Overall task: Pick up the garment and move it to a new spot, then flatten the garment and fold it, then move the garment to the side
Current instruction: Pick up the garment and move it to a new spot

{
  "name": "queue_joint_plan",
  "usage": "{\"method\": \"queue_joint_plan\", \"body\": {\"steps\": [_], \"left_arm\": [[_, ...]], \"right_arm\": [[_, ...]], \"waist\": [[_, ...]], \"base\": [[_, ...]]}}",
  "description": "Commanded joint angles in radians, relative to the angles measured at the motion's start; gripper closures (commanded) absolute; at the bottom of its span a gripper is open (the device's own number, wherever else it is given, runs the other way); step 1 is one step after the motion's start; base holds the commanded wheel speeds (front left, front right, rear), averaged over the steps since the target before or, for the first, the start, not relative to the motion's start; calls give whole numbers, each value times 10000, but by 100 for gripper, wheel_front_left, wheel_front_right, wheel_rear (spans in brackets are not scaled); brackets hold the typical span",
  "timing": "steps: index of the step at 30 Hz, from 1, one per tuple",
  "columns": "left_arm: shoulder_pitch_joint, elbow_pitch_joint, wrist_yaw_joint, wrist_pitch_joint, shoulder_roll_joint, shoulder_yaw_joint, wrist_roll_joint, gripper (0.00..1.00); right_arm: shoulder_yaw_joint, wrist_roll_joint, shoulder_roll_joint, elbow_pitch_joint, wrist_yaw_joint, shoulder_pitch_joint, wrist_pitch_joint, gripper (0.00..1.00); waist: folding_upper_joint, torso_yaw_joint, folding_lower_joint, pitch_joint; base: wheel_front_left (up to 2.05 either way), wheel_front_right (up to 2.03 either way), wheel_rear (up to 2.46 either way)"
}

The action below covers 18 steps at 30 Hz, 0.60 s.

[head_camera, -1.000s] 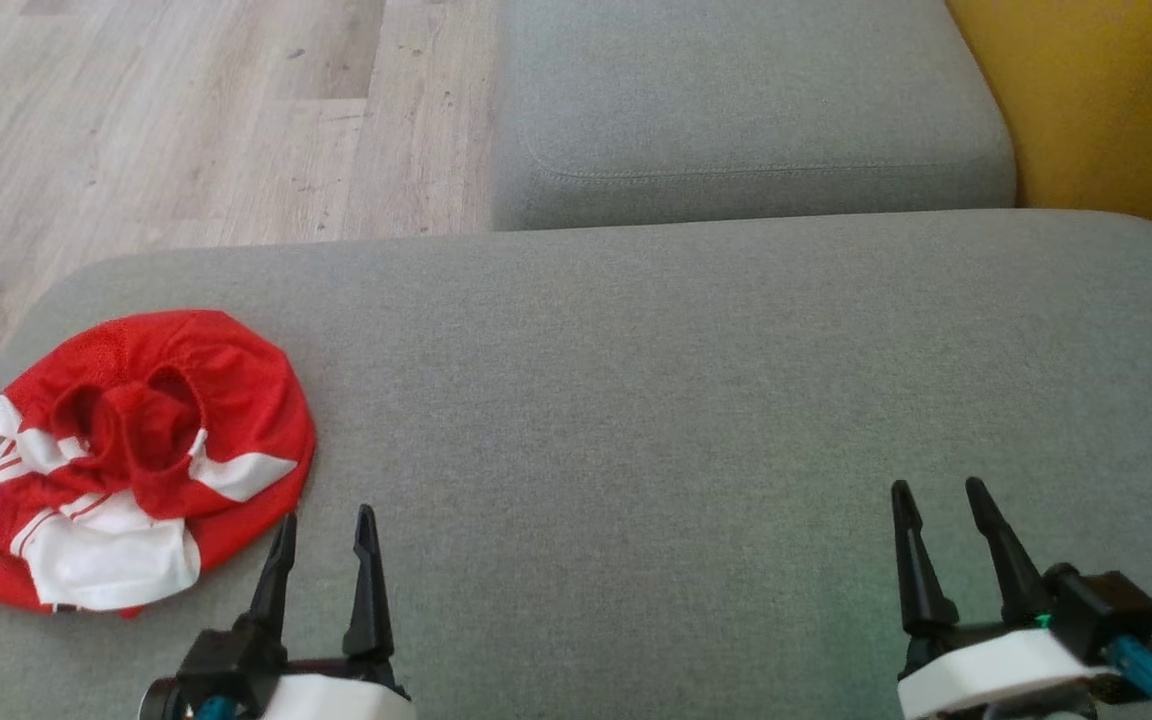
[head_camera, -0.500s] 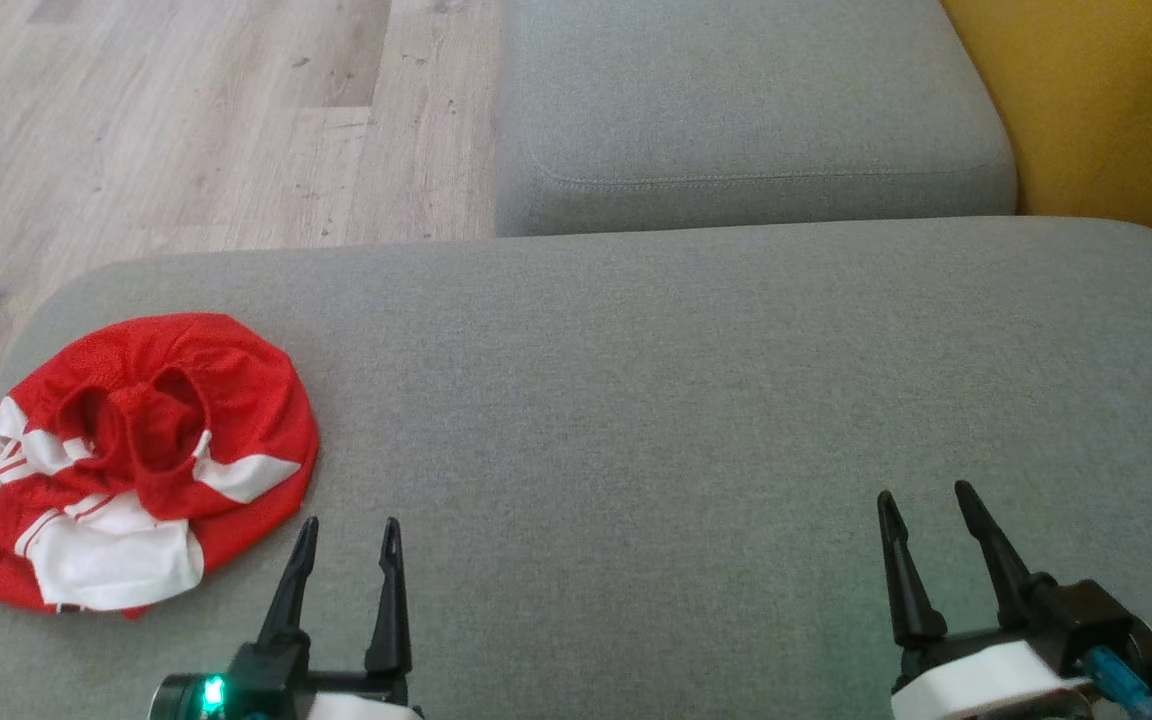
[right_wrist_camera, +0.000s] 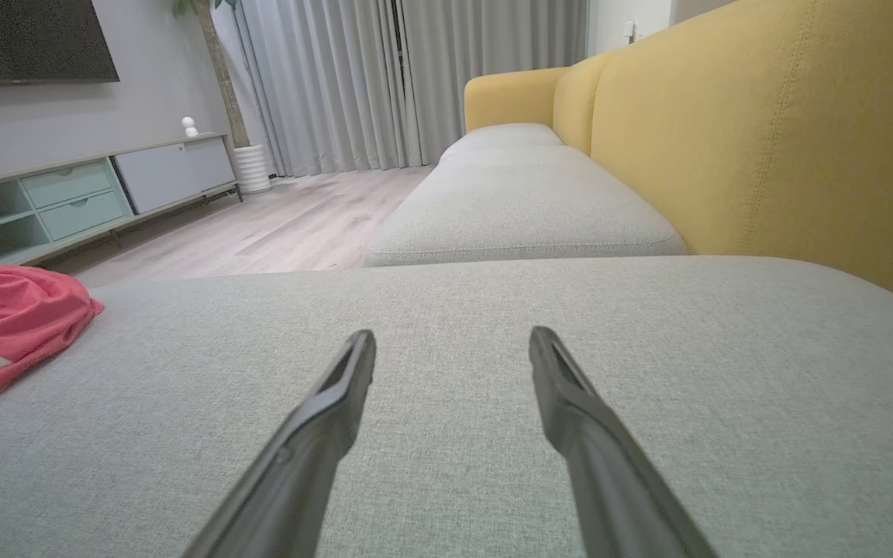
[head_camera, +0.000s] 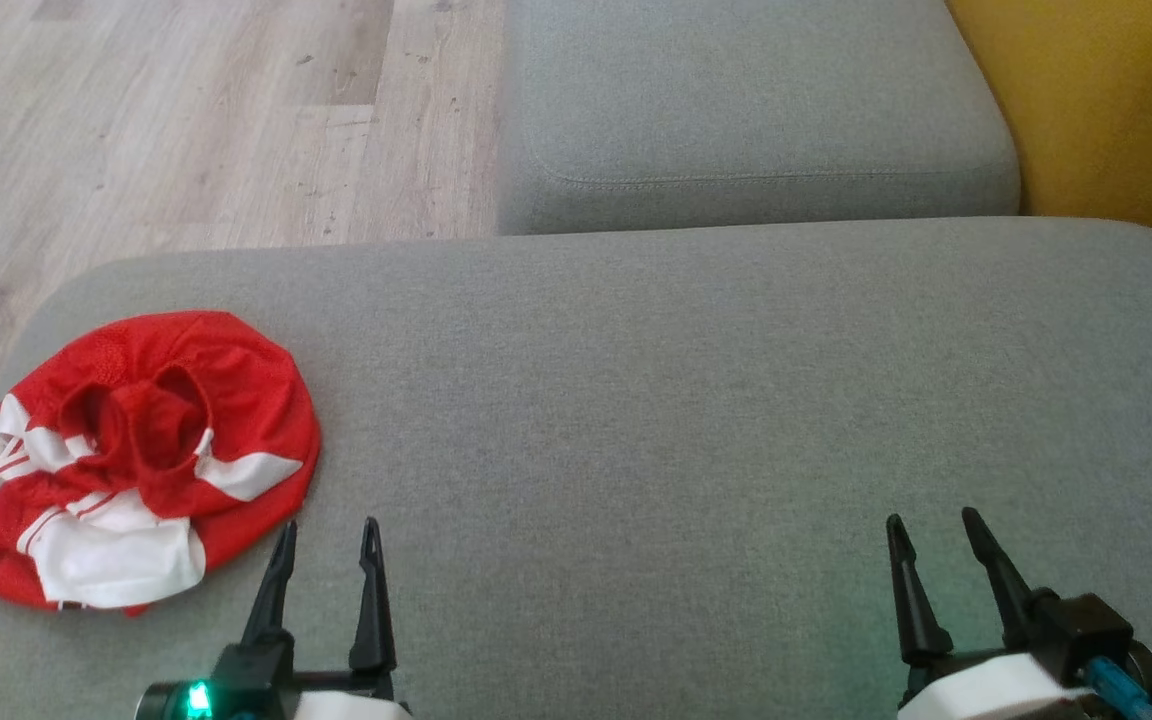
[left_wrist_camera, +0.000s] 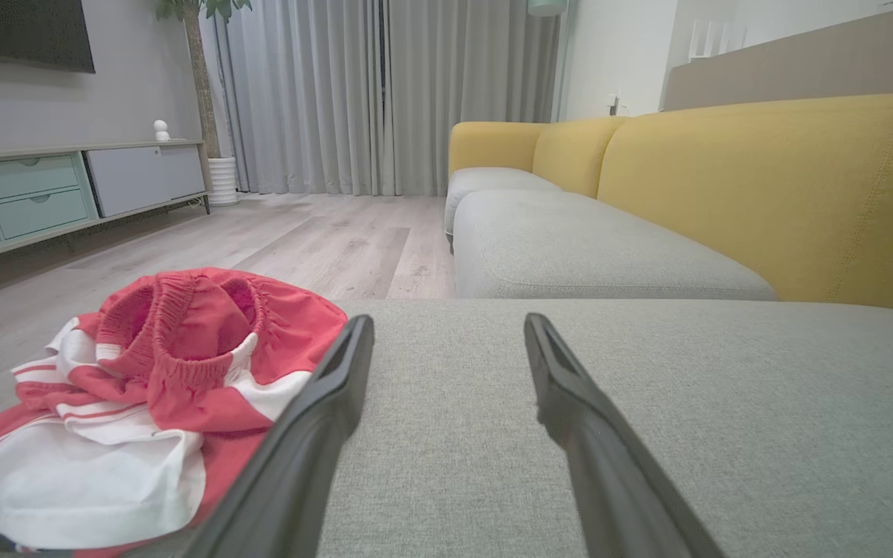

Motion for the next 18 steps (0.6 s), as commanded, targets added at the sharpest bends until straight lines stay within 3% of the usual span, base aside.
{"method": "queue_joint_plan", "body": {"steps": [1, 10, 18], "left_arm": [[-350, -272, 42, -109, 30, 320, -5, 0], [-352, -145, 48, -109, 30, 273, 56, 0], [-434, -43, 148, -109, 30, 449, 96, 0]], "right_arm": [[192, 11, -78, -273, -7, -195, -136, 0], [-14, 139, -78, -416, -7, -99, -136, 0], [-52, 222, -78, -470, -7, 44, -136, 0]], "waist": [[0, 0, 1, 1], [0, 245, 1, -33], [0, 1444, 1, 74]], "base": [[0, 0, 0], [0, 0, 0], [0, 0, 0]]}}
